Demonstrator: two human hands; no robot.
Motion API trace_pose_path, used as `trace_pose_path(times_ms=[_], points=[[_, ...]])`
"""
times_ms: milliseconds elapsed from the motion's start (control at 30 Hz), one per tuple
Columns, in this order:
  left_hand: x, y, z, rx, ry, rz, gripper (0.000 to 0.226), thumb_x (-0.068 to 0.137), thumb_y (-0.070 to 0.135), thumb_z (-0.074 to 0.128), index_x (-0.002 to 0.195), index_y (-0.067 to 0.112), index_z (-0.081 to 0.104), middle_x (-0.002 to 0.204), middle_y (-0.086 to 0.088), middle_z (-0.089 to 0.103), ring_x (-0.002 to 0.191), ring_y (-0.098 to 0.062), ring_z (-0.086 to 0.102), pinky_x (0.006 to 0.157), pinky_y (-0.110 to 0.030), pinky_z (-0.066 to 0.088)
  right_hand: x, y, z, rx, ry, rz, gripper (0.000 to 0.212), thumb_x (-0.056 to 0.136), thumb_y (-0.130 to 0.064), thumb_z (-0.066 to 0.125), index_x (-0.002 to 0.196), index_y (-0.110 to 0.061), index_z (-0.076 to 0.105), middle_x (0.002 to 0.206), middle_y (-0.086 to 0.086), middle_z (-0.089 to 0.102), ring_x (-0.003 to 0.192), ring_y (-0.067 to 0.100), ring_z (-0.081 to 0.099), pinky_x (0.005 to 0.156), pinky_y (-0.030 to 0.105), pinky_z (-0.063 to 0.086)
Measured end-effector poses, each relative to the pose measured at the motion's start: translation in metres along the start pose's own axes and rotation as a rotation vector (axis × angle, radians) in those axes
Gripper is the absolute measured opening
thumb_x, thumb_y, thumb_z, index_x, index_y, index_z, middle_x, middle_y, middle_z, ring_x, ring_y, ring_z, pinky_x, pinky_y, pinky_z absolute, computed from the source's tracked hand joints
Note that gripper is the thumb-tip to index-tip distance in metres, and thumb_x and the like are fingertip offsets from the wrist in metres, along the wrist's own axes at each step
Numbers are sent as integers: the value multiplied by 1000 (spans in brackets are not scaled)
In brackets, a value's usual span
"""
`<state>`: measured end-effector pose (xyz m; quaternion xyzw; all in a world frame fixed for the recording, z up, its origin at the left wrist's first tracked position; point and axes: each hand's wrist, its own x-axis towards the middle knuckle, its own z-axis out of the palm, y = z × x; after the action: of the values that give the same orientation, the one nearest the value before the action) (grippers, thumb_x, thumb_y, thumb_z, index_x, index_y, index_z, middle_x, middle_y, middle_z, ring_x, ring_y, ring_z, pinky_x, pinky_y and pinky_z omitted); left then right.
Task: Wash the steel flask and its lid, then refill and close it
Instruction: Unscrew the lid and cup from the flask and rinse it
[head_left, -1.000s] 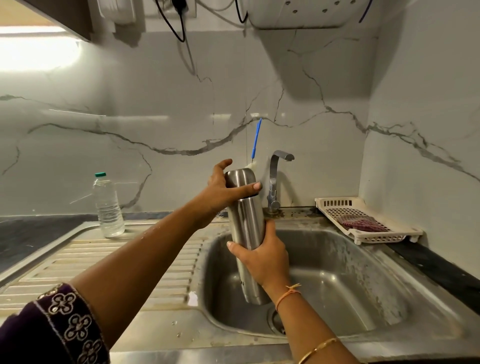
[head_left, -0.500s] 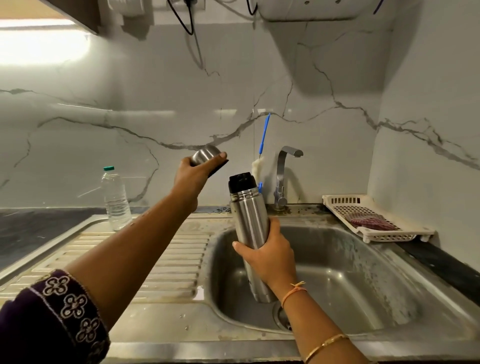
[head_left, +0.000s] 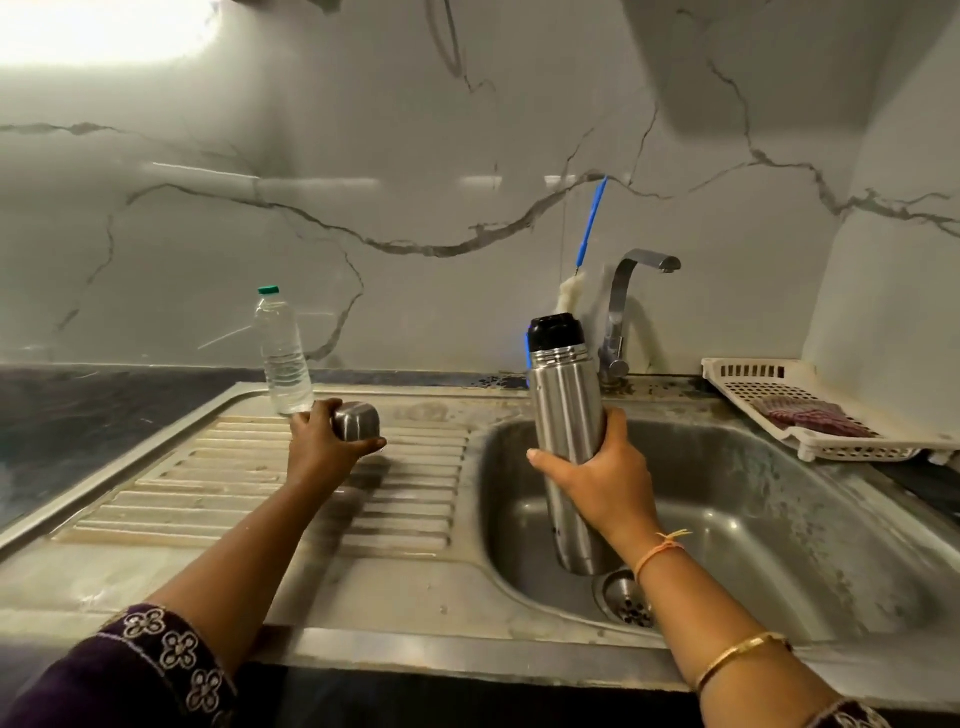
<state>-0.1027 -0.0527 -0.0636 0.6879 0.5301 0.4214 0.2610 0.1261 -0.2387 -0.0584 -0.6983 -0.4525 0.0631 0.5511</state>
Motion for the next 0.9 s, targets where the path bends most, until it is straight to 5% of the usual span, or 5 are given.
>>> trace_pose_path(times_ms=[167, 533, 700, 800, 900], points=[[18, -20, -3, 37, -27, 0, 82, 70, 15, 82, 139, 12, 39, 135, -17, 38, 120, -34, 47, 106, -43, 39, 4, 1, 7, -9, -5, 7, 69, 68, -37, 82, 122, -20, 44, 96, -5, 59, 77, 13, 56, 62, 17, 41], [37, -39, 0, -7, -28, -97, 102, 67, 18, 85, 148, 14, 23, 145, -19, 32, 129, -36, 39, 109, -48, 35, 6, 1, 9, 19, -50, 16, 69, 67, -35, 83, 120, -22, 42, 93, -11, 56, 73, -5, 54, 57, 8, 40], [-2, 15, 2, -85, 53, 196, 84, 80, 39, 71, 147, 16, 26, 150, -14, 25, 128, -23, 36, 108, -41, 34, 5, 1, 8, 42, -98, -10, 68, 64, -34, 85, 116, -27, 42, 92, -15, 57, 79, 1, 59, 68, 17, 49], [-29, 62, 16, -262, -62, 291, 64, 82, 48, 62, 138, 25, 40, 146, -6, 32, 124, -12, 36, 103, -39, 40, 3, 0, 10, 45, -154, -36, 69, 62, -37, 86, 114, -31, 41, 96, -14, 59, 85, 6, 61, 74, 21, 49], [-47, 108, 31, -638, -265, 167, 73, 69, 61, 71, 130, 32, 44, 144, -8, 39, 127, -15, 41, 101, -37, 42, 1, -3, 10, 80, -254, -56, 72, 62, -35, 86, 117, -33, 39, 101, -15, 59, 89, 4, 61, 77, 22, 51]])
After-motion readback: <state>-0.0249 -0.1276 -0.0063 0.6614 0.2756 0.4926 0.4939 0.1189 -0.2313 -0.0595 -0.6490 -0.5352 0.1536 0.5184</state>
